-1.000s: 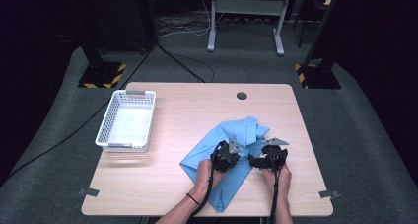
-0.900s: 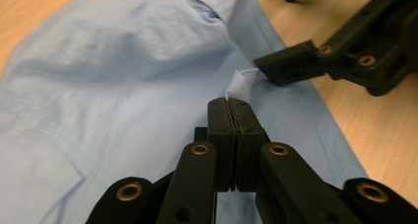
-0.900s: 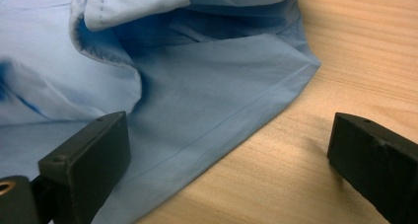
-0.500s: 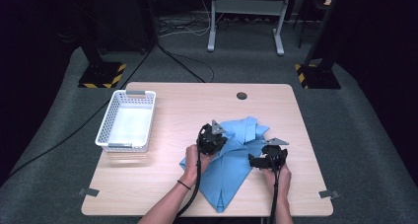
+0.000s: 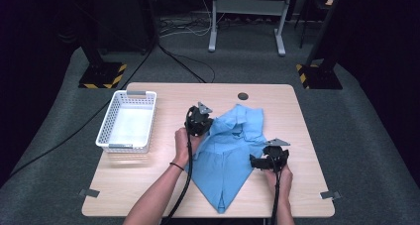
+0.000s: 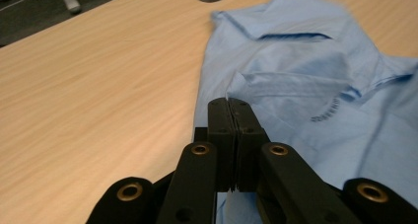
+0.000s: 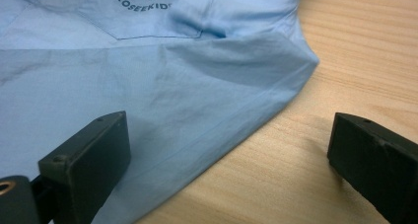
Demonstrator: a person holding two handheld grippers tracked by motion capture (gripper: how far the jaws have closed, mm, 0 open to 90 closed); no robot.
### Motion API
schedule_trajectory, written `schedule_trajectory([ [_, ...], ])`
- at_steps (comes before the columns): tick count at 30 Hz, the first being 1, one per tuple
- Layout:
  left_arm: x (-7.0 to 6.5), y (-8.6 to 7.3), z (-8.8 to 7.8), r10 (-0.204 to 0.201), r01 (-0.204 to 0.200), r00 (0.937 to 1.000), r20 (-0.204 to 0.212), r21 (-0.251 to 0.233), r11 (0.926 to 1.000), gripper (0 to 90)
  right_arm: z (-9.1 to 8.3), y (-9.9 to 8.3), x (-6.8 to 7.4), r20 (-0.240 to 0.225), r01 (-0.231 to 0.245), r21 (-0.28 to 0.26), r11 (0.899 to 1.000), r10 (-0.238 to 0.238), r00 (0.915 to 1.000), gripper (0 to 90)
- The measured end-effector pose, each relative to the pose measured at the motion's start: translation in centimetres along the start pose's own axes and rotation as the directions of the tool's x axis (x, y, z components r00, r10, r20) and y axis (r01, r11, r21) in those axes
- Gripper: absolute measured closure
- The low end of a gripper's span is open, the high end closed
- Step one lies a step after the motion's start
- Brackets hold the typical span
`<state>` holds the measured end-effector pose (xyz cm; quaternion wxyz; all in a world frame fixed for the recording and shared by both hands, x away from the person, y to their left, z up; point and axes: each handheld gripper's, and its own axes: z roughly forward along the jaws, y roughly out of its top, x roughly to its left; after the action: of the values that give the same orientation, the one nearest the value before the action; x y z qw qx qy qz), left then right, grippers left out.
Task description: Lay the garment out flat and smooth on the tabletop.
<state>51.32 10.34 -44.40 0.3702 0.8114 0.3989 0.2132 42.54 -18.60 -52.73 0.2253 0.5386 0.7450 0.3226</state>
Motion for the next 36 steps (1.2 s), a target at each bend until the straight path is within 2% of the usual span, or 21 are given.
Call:
schedule_trajectory([
  [2,0.4,0.1,0.0,-0.002,0.002,0.9999,-0.013,0.001,1.0000,88.2,0.0,0.0,0.0,0.000,-0.001,-0.001,1.000,0.001,1.0000,2.2],
  [7,2.7,-0.2,0.9,-0.029,0.033,0.9950,-0.095,0.045,0.9984,88.2,0.0,0.0,0.0,0.000,-0.001,0.000,1.000,0.001,1.0000,2.2],
  [15,5.5,-1.3,1.8,-0.075,0.096,0.9747,-0.211,0.095,0.9908,88.0,0.0,0.0,0.0,0.000,-0.001,-0.001,1.000,0.001,1.0000,2.2],
  [18,6.0,-1.6,2.1,-0.097,0.125,0.9688,-0.228,0.109,0.9861,87.4,0.0,0.0,0.0,0.000,-0.001,-0.001,1.000,0.001,1.0000,2.2],
  [21,6.5,-2.0,2.5,-0.103,0.140,0.9611,-0.256,0.130,0.9816,87.0,0.0,0.0,0.0,0.000,0.000,-0.001,1.000,0.000,1.0000,2.2],
  [26,7.7,-2.7,3.2,-0.131,0.187,0.9474,-0.292,0.174,0.9668,86.5,0.0,0.0,0.0,0.000,0.000,-0.001,1.000,0.000,1.0000,2.2],
  [29,8.3,-3.2,3.5,-0.142,0.205,0.9429,-0.302,0.191,0.9600,85.4,0.0,0.0,0.0,0.000,-0.001,-0.001,1.000,0.001,1.0000,2.2],
  [31,8.4,-3.4,3.6,-0.150,0.213,0.9423,-0.299,0.192,0.9580,81.6,0.0,0.0,0.0,0.000,-0.001,0.000,1.000,0.001,1.0000,2.3],
  [34,8.1,-3.6,3.7,-0.166,0.226,0.9429,-0.289,0.191,0.9552,59.3,0.0,0.0,0.0,0.000,0.000,-0.001,1.000,0.000,1.0000,2.2],
  [36,7.9,-3.8,3.6,-0.179,0.233,0.9457,-0.271,0.183,0.9551,48.6,0.0,0.0,0.0,0.000,0.000,-0.001,1.000,0.000,1.0000,2.3],
])
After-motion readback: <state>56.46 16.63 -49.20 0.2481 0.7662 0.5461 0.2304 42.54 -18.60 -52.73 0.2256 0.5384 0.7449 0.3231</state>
